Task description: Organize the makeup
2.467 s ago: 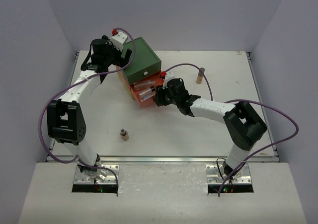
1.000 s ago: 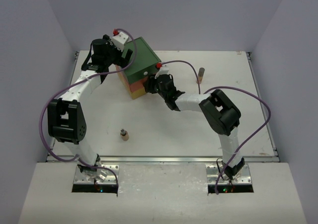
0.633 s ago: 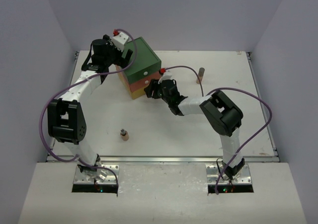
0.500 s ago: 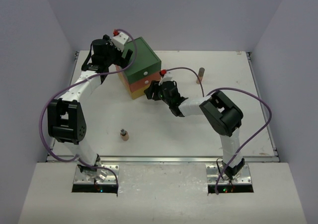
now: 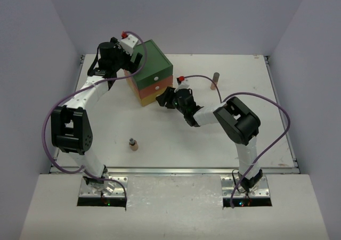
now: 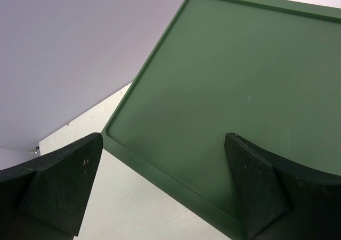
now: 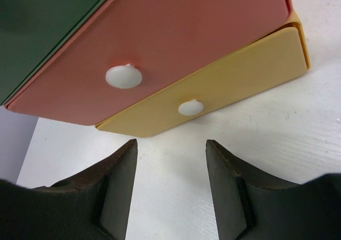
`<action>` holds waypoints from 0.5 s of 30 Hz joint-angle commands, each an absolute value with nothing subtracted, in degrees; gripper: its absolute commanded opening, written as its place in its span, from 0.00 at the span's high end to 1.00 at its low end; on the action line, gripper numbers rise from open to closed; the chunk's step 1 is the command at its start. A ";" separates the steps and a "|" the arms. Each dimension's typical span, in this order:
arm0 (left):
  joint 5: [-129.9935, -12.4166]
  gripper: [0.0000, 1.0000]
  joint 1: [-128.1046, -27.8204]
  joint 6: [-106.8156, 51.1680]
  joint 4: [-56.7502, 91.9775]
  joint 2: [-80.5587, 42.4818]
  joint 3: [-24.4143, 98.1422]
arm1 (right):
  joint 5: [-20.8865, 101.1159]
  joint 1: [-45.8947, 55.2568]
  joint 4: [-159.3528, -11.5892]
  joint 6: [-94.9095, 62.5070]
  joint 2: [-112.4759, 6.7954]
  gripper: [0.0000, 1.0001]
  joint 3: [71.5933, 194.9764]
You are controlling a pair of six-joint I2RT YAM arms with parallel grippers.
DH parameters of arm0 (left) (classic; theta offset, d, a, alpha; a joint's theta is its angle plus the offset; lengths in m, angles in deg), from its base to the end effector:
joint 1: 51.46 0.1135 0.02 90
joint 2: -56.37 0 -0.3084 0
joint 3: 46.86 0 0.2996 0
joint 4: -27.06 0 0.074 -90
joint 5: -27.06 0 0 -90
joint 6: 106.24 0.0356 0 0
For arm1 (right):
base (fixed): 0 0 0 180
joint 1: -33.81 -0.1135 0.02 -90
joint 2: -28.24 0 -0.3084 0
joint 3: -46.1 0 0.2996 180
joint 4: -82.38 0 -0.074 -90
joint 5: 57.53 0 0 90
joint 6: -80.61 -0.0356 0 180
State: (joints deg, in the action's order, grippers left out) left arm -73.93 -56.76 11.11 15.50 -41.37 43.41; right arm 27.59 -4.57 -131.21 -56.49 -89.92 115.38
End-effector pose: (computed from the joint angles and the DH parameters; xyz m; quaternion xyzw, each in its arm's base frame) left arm 0.4590 -0.0494 0.3446 0.2812 0.7622 0.0340 0.5821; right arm 0.3689 0.2883 0.1308 0.0861 0.7899 0.3866 0.4682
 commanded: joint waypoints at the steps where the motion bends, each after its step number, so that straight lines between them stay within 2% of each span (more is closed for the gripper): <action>1: -72.28 0.00 -57.00 13.11 2.41 -44.72 39.98 | 26.30 -4.20 -134.90 -59.65 -91.91 0.46 118.21; 15: -71.72 0.00 -57.00 13.38 2.33 -44.58 39.75 | 24.65 -4.07 -134.85 -60.03 -98.02 0.51 124.49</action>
State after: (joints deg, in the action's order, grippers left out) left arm -73.65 -56.76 11.12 15.53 -41.37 43.39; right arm 26.42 -4.19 -131.47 -60.01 -97.51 121.05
